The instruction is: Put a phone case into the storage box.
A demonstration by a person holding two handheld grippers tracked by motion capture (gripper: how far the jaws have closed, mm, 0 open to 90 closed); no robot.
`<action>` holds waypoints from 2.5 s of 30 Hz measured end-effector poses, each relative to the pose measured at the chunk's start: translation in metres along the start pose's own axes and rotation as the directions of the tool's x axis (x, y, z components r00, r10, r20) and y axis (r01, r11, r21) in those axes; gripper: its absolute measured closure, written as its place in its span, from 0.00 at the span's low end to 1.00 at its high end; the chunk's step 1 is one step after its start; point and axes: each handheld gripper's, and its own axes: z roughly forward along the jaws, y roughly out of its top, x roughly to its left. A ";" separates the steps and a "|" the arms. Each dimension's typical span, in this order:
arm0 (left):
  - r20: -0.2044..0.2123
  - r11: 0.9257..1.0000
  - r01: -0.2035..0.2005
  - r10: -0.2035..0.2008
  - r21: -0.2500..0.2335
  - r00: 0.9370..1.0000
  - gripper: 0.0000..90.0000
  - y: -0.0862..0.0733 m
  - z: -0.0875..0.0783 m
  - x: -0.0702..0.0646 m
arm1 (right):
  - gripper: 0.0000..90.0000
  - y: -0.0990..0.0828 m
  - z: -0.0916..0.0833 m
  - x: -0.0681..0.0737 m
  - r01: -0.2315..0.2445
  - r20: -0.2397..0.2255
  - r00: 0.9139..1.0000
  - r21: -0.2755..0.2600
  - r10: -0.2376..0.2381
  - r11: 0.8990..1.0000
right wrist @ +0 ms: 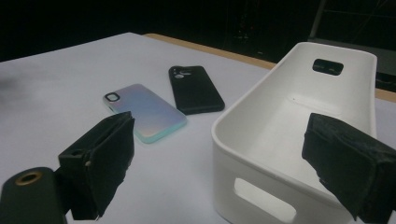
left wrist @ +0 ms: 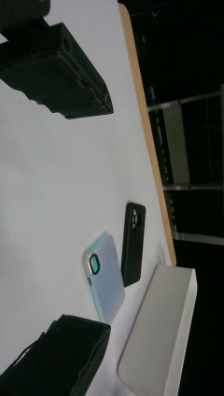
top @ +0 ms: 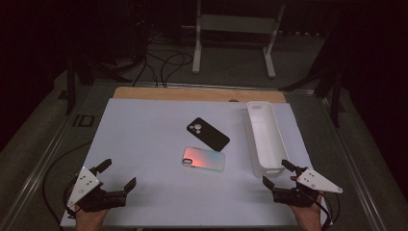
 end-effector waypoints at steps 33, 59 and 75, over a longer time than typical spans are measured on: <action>-0.047 1.000 -0.007 0.006 -0.024 0.999 0.00 -0.005 0.002 -0.002 | 0.10 0.040 0.026 0.010 0.024 -0.039 0.999 0.038 -0.022 0.999; -0.070 1.000 -0.007 0.007 -0.004 0.998 0.00 -0.006 0.002 -0.004 | 0.10 0.099 0.090 0.036 0.135 -0.135 0.984 0.109 -0.120 0.985; -0.067 1.000 -0.006 0.006 -0.006 0.998 0.00 -0.008 0.003 -0.004 | 0.11 0.112 0.145 0.042 0.125 -0.192 0.977 0.145 -0.096 0.982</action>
